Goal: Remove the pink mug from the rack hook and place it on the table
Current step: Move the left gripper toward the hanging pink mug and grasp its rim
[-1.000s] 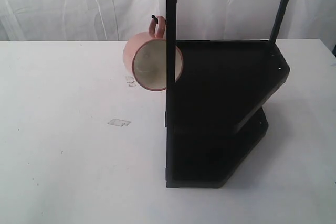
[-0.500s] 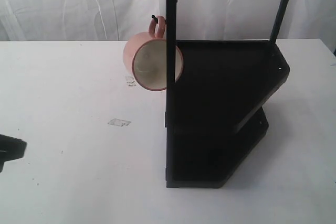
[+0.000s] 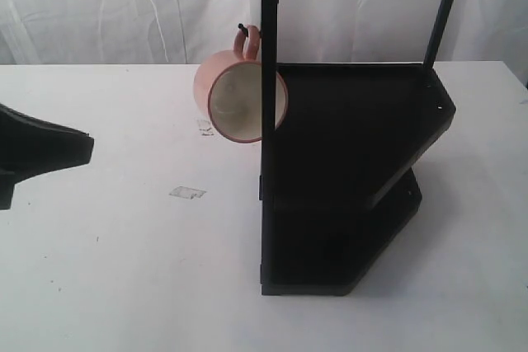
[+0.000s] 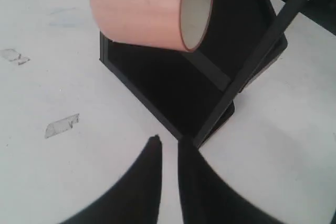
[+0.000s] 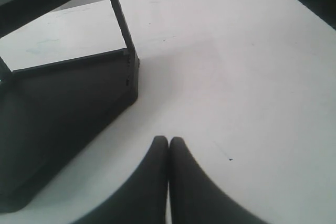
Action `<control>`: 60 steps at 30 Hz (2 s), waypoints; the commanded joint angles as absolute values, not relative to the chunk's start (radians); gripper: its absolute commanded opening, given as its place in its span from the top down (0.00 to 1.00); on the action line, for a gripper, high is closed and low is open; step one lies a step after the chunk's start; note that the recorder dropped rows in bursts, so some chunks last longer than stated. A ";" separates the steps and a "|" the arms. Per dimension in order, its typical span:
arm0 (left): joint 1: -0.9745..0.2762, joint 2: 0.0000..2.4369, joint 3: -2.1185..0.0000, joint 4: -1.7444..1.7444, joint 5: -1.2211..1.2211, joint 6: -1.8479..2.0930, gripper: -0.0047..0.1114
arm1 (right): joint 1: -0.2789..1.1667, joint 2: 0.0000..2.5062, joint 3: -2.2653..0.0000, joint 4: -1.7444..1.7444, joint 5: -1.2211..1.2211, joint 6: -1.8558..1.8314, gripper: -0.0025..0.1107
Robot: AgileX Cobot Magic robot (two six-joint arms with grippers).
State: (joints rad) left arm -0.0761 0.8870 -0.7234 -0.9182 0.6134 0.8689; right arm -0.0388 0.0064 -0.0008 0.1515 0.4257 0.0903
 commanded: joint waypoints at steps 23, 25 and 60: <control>-0.365 1.044 -0.729 -1.247 0.288 1.243 0.48 | -0.041 0.000 0.000 0.142 0.420 0.086 0.98; -0.383 1.062 -0.736 -1.304 0.308 1.304 0.48 | -0.041 0.000 0.000 0.142 0.420 0.086 0.98; -0.421 1.284 -0.853 -1.596 0.099 1.754 0.32 | -0.041 0.000 0.000 0.142 0.420 0.086 0.98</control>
